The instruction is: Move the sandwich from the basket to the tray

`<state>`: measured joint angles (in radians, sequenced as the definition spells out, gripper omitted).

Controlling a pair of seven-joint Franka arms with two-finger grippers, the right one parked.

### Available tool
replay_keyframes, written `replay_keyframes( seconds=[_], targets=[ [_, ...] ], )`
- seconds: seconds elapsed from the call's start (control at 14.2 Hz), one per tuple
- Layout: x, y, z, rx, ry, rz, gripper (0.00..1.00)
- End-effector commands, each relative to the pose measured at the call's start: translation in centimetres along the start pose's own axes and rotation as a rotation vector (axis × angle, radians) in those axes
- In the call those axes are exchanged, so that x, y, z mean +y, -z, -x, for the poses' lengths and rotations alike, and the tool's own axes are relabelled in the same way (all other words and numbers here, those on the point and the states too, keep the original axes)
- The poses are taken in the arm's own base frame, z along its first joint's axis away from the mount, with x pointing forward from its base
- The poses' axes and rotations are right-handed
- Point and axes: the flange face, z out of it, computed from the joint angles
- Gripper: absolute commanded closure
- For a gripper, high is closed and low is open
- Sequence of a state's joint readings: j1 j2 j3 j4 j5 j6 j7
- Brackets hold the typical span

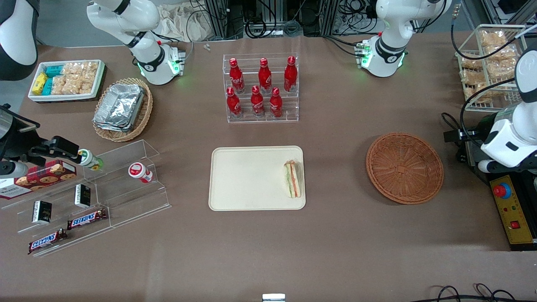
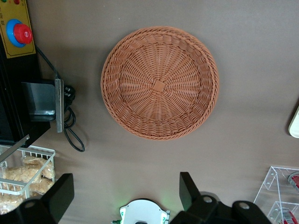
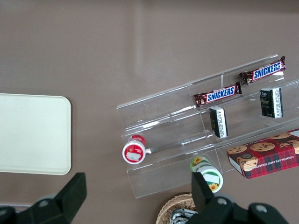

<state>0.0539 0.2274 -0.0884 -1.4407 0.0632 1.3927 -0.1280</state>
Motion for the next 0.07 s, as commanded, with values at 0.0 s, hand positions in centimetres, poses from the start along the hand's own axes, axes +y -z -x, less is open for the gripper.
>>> replay_keyframes(
  seconds=[0.0],
  targets=[
    [-0.07,1.41,-0.29,0.026,-0.011,0.018,0.00]
  ],
)
